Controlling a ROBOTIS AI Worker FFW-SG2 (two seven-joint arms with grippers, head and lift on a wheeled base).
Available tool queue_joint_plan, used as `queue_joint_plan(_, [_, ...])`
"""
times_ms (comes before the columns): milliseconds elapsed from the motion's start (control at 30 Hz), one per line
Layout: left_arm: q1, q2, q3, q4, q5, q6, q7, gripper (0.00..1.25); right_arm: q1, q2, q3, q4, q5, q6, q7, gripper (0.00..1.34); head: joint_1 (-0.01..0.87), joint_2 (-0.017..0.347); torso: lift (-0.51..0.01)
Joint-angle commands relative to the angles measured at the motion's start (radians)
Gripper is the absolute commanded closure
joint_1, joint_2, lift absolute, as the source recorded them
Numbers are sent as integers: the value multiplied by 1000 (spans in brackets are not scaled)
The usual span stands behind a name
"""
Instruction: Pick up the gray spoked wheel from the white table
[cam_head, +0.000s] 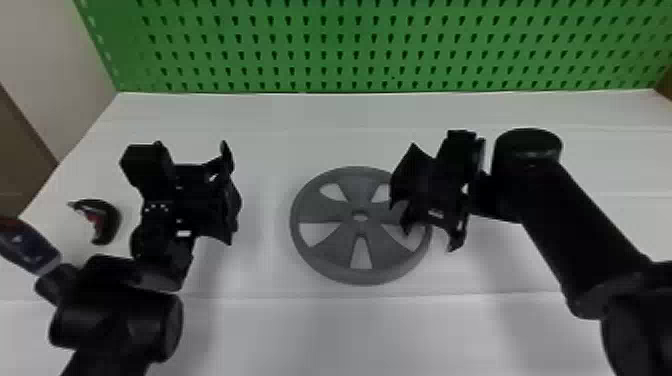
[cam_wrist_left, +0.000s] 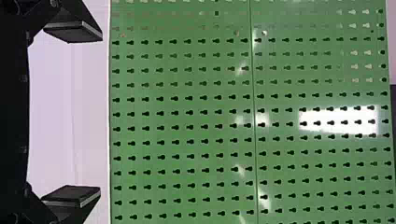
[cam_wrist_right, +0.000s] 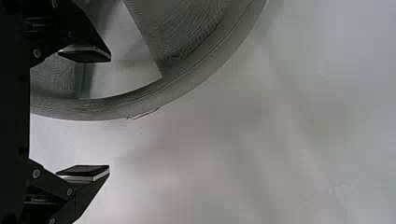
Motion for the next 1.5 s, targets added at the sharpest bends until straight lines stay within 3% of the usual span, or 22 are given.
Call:
queue_joint_plan(0, [0,0,-1,0,-2,0,0,127,-6,-1,10,0,1,-2,3,479,806,44,-98])
queue_joint_plan(200, [-2,0,-2,0,-3,0,2,127,-7,-4,10,2,-2,0,4,631,806,44,-98])
queue_joint_plan(567, [-3,0,-4,0,-3,0,3,127,-9,-4,4,9,-15,0,24,702,806,44,-98])
queue_joint_plan(1333, [-5,0,-5,0,-3,0,5,127,-9,-9,11,15,-21,9,36,703,806,44,-98])
queue_joint_plan(1467, [-3,0,-5,0,-3,0,5,127,-10,-7,24,15,-10,10,38,826,806,44,-98])
